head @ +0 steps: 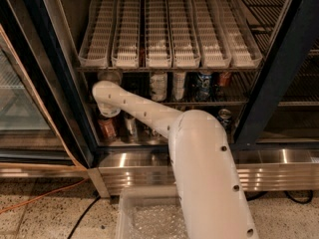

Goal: Pick redbull can from middle shelf of fridge

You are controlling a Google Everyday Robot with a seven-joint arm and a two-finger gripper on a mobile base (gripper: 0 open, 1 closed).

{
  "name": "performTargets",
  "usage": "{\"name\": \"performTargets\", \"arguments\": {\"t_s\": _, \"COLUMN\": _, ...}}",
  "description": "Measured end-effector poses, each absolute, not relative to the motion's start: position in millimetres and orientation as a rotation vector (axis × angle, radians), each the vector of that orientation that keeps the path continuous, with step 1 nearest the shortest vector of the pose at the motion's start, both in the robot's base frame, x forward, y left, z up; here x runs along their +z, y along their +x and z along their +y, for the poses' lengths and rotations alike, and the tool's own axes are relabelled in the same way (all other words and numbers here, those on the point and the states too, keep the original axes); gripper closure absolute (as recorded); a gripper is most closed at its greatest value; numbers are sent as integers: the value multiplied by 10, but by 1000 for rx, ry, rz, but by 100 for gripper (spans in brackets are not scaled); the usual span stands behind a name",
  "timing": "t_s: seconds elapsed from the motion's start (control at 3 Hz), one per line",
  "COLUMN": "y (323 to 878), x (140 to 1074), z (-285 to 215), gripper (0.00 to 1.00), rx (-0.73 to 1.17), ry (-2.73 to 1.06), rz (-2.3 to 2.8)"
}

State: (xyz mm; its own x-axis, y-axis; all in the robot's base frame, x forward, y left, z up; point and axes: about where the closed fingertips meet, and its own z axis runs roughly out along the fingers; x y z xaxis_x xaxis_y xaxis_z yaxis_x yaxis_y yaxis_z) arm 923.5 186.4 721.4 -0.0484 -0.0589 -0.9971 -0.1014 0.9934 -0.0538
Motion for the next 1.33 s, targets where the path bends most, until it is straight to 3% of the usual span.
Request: {"name": "performTargets", "arguments": {"t_s": 1.33, "y": 8772, "x": 7595, "z": 2031, "gripper": 100, "rx": 109, "ry": -142, "rz": 1539}}
